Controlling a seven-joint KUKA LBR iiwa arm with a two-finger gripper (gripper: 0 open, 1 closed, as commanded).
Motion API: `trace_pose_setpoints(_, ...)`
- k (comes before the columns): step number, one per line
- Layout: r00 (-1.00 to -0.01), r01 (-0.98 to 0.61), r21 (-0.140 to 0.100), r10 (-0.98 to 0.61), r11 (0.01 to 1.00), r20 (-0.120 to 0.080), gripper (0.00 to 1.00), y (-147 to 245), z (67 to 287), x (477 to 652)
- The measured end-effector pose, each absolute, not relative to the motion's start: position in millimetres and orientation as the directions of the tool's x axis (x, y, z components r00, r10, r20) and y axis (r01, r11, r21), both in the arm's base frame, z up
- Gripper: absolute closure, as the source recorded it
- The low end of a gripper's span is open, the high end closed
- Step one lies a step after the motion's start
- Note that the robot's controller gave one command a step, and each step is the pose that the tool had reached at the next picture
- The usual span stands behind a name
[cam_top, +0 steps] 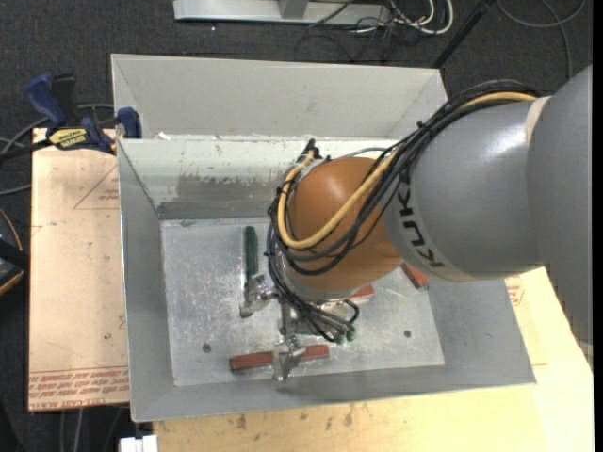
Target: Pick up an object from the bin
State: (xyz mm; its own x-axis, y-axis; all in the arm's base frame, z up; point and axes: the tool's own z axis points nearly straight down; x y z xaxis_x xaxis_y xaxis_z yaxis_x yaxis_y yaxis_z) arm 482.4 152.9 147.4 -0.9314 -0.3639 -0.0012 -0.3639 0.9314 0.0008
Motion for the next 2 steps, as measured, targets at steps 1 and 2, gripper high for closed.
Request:
trace_pose_setpoints(1, -0.926, -0.377, 0.002, -0.377, 0.926, 0.000, 0.00, 156, 141, 478.9)
trace_pose_setpoints(2, -0.848, -0.530, 0.001, -0.530, 0.848, -0.004, 1.00, 143, 80, 486.3)
